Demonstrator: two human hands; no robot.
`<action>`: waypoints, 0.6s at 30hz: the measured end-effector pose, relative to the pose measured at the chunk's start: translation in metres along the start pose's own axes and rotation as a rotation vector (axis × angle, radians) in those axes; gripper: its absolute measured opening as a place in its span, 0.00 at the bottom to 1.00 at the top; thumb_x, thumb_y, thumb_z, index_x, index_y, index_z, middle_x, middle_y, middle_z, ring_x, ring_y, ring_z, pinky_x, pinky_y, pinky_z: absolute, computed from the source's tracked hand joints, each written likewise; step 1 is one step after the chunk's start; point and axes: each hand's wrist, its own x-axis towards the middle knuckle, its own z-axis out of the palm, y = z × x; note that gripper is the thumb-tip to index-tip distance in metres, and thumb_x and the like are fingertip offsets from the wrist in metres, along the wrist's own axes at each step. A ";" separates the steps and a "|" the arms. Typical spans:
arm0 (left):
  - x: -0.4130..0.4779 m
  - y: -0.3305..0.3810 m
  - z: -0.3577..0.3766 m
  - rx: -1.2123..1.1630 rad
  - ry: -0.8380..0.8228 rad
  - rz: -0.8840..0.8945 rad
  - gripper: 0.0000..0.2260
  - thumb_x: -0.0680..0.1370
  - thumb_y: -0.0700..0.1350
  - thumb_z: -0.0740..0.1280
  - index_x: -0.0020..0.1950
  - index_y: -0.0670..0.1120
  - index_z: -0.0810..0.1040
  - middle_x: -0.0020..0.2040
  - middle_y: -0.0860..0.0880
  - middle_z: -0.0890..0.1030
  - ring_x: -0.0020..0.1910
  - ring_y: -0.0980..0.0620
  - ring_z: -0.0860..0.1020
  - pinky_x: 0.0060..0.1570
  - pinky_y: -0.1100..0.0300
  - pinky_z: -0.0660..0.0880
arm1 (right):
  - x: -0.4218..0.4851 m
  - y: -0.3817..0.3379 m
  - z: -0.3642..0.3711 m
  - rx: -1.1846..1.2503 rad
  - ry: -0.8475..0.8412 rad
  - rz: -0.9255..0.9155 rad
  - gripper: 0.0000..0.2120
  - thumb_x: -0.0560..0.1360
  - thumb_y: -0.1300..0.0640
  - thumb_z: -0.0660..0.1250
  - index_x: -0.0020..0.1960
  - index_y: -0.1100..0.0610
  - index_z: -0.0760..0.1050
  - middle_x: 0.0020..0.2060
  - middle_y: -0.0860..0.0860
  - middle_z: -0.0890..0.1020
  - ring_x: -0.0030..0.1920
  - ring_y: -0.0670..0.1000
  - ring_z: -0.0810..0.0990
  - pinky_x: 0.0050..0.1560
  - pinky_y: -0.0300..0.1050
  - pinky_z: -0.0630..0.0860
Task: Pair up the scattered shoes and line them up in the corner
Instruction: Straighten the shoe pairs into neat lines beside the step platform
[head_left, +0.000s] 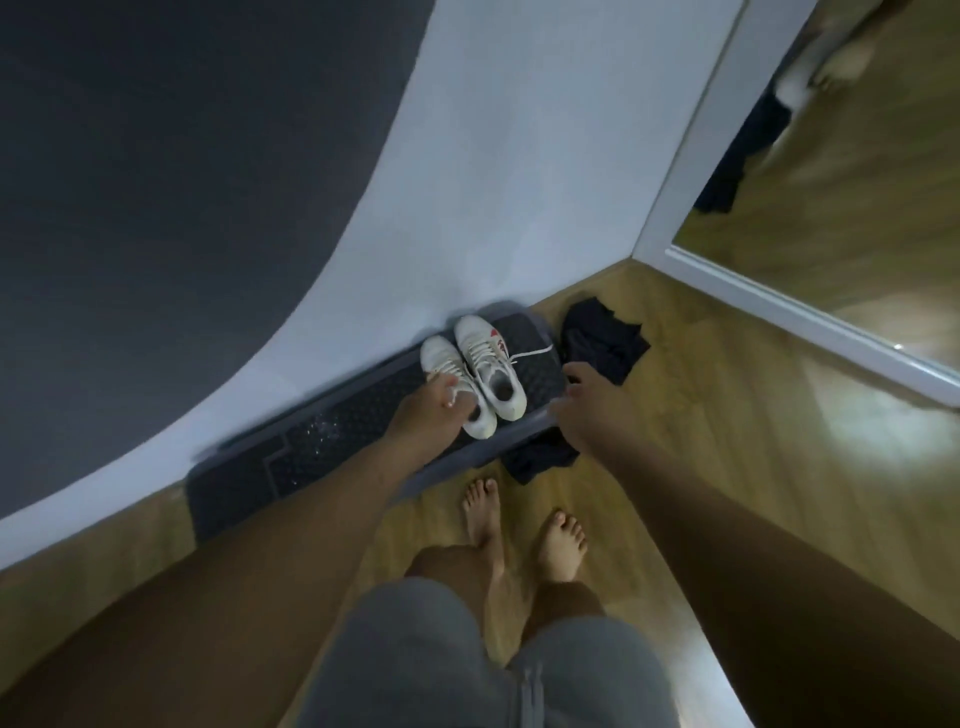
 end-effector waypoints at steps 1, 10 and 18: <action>-0.013 0.004 0.002 0.013 -0.022 0.025 0.22 0.79 0.57 0.63 0.71 0.52 0.69 0.66 0.48 0.76 0.61 0.47 0.76 0.61 0.52 0.73 | -0.013 -0.004 -0.007 0.007 0.018 -0.009 0.26 0.79 0.59 0.63 0.76 0.53 0.62 0.60 0.56 0.78 0.47 0.53 0.77 0.54 0.52 0.77; -0.102 0.094 -0.021 0.133 -0.008 0.350 0.20 0.79 0.57 0.63 0.70 0.55 0.70 0.66 0.52 0.75 0.62 0.50 0.75 0.56 0.59 0.71 | -0.134 -0.025 -0.091 -0.005 0.234 -0.075 0.26 0.78 0.55 0.64 0.75 0.50 0.63 0.69 0.53 0.73 0.63 0.55 0.76 0.60 0.49 0.75; -0.152 0.175 -0.016 0.404 -0.125 0.855 0.21 0.80 0.54 0.64 0.72 0.52 0.68 0.69 0.51 0.74 0.65 0.51 0.74 0.63 0.56 0.71 | -0.229 -0.006 -0.120 -0.175 0.519 0.007 0.27 0.79 0.57 0.60 0.76 0.46 0.58 0.66 0.51 0.73 0.59 0.54 0.76 0.55 0.49 0.77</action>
